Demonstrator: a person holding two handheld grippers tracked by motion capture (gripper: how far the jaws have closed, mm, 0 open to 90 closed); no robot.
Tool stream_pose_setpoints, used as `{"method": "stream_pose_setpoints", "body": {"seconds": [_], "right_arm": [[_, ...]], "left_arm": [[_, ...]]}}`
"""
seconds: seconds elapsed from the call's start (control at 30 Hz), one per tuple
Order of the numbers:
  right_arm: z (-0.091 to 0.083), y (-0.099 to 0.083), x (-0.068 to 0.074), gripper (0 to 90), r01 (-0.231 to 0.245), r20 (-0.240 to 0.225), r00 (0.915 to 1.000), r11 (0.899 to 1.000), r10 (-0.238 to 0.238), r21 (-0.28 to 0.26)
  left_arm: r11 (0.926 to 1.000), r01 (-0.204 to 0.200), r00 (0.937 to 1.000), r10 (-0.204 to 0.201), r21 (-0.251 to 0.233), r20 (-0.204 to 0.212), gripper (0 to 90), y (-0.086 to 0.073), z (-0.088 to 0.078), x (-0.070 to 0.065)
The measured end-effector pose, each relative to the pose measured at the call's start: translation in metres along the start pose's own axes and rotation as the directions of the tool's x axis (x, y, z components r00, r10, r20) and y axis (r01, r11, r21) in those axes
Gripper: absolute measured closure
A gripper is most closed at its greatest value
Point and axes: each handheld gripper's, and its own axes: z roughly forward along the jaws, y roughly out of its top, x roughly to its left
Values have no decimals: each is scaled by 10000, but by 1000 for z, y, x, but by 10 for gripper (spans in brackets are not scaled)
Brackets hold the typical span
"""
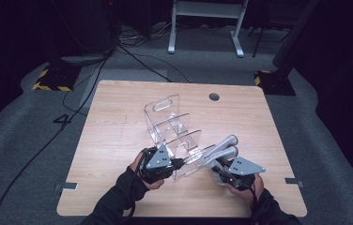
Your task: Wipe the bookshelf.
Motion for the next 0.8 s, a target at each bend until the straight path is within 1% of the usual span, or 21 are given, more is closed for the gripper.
{"method": "stream_pose_setpoints", "body": {"seconds": [0.07, 0.1, 0.13, 0.17, 0.23, 0.3, 0.33, 0.4, 0.43, 0.5, 0.57, 0.6, 0.67, 0.7, 0.73, 0.8], "right_arm": [[-8, 8, -4, 742, -160, 103, 9998, 9987, 165, -490], [-13, 14, -6, 742, -166, 219, 9996, 9968, 184, -784], [-14, 17, -7, 742, -110, 242, 9996, 9959, 133, -894], [-14, 17, -7, 742, -110, 242, 9996, 9959, 133, -894], [-13, 22, -7, 742, -96, 231, 9997, 9943, 121, -1059], [-6, 22, -5, 742, -107, 77, 9999, 9947, 115, -1018], [-3, 21, -3, 742, -21, 12, 10000, 9952, 23, -981], [3, 17, 0, 742, -87, -178, 9998, 9957, 71, -919], [6, 13, 1, 742, -208, -330, 9993, 9973, 185, -706], [11, 7, 3, 742, -203, -504, 9986, 9989, 181, -426], [19, -1, 7, 742, -217, -680, 9974, 9997, 222, 68], [19, -1, 7, 742, -217, -680, 9974, 9997, 222, 68], [28, -8, 14, 742, -93, -870, 9961, 9984, 142, 560], [31, -10, 17, 742, -14, -943, 9955, 9977, 77, 670], [36, -12, 23, 741, 210, -1052, 9944, 9959, -118, 876], [41, -13, 30, 741, 440, -1149, 9929, 9936, -319, 1041]], "left_arm": [[10000, 59, 10000, -59, -18, 39, 848, 0, 0, 0], [10000, 76, 10000, -76, -25, 64, 848, 0, 0, 1], [10000, 53, 9999, -53, -45, 114, 848, 0, 0, 2], [10000, 53, 9999, -53, -45, 114, 846, 0, 0, 2], [9999, 117, 9997, -115, -96, 224, 845, -1, 1, 3], [9999, 87, 9997, -85, -92, 222, 843, -1, 1, 3], [9999, 93, 9996, -91, -102, 256, 842, -1, 1, 4], [9998, 139, 9994, -135, -111, 310, 842, -1, 2, 5], [9998, 150, 9994, -146, -121, 319, 842, -1, 2, 5], [9999, 129, 9995, -126, -103, 280, 842, 0, 2, 4], [9999, 86, 9996, -83, -99, 271, 841, 0, 3, 4], [9999, 77, 9996, -74, -107, 284, 841, 0, 3, 4], [9999, 92, 9995, -88, -130, 300, 838, 1, 5, 4], [9999, 64, 9995, -60, -110, 307, 837, 1, 6, 4], [9999, 36, 9996, -33, -109, 297, 835, 2, 6, 4], [9999, 42, 9993, -37, -132, 363, 832, 2, 7, 4]]}}
